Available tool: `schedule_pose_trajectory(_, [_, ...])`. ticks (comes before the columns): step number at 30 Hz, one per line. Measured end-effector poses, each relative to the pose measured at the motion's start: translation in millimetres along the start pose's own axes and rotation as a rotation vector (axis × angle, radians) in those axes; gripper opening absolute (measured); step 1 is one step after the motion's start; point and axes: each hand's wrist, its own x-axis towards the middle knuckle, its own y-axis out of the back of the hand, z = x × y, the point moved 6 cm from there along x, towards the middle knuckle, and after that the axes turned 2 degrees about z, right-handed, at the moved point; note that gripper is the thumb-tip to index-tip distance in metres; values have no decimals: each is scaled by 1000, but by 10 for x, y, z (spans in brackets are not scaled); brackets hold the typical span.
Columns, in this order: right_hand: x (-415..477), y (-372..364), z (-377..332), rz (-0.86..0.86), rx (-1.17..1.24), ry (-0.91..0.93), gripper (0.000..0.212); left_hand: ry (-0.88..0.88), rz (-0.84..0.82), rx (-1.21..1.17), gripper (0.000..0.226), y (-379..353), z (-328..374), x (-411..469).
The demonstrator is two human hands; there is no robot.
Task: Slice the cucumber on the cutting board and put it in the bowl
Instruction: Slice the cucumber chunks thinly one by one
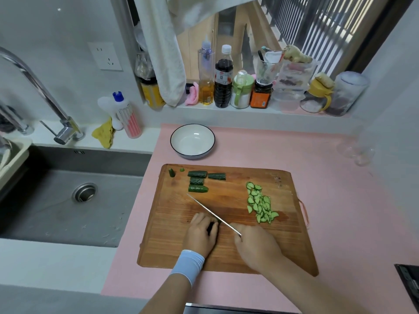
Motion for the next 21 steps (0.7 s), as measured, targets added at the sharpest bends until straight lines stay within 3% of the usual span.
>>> schedule_pose_trajectory(4, [-104, 27, -23, 71, -43, 11, 39, 13, 2, 4, 5, -3, -16, 6])
schedule_pose_trajectory(13, [-261, 104, 97, 67, -15, 66, 25, 8, -11, 5, 6, -27, -33, 9])
schedule_pose_trajectory(21, [-67, 23, 68, -24, 30, 5, 21, 9, 23, -16, 17, -10, -17, 16])
